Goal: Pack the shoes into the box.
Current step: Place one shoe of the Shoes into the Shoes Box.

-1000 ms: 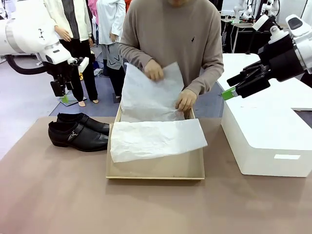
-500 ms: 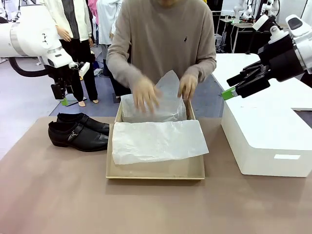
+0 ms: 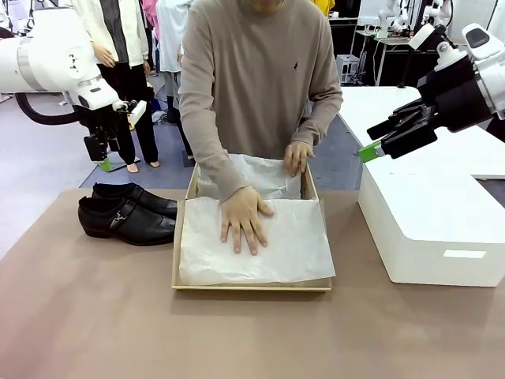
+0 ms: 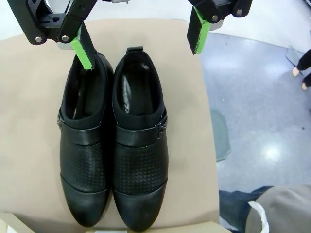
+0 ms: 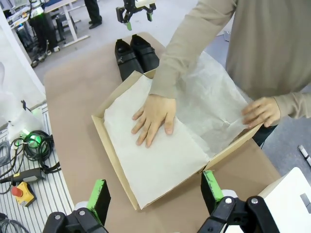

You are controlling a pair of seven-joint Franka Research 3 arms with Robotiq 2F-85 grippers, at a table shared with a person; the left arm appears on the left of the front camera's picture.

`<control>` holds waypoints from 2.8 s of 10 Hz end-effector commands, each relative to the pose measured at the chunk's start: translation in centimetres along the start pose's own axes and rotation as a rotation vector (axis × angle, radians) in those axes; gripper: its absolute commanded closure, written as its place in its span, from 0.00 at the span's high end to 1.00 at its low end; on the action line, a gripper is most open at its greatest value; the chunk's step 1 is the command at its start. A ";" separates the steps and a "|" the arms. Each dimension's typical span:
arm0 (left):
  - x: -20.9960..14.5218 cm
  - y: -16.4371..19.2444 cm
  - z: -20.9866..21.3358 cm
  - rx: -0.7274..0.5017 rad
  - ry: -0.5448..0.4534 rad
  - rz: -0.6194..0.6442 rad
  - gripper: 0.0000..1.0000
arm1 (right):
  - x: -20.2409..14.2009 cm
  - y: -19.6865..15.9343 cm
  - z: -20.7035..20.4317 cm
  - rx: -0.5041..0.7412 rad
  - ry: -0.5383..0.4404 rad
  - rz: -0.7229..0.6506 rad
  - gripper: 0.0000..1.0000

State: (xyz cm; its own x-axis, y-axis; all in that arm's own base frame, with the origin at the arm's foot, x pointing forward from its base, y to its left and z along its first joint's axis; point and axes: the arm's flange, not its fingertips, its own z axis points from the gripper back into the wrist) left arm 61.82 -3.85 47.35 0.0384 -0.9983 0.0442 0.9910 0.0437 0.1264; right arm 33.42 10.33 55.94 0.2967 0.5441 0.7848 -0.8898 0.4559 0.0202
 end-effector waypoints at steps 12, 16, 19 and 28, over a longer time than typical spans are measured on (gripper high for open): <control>-1.2 5.8 -5.9 0.002 0.018 -0.042 1.00 | 0.0 -0.4 -0.2 0.013 -0.021 0.025 1.00; -1.0 7.2 -7.2 -0.078 0.019 -0.054 1.00 | 0.0 -0.4 -0.2 0.013 -0.021 0.025 1.00; -0.9 7.6 -7.8 -0.118 0.031 -0.051 1.00 | 0.0 -0.4 -0.2 0.013 -0.021 0.025 1.00; -1.2 7.7 -9.5 -0.200 0.028 -0.030 1.00 | 0.0 -0.4 -0.2 0.013 -0.021 0.025 1.00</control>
State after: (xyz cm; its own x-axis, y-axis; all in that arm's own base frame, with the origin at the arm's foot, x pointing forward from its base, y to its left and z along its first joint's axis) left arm 70.12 -2.80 38.43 0.0124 -0.9997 0.0187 0.9985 0.0114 -0.0529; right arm 33.48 10.34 55.91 0.2960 0.5456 0.7840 -0.8898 0.4559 0.0186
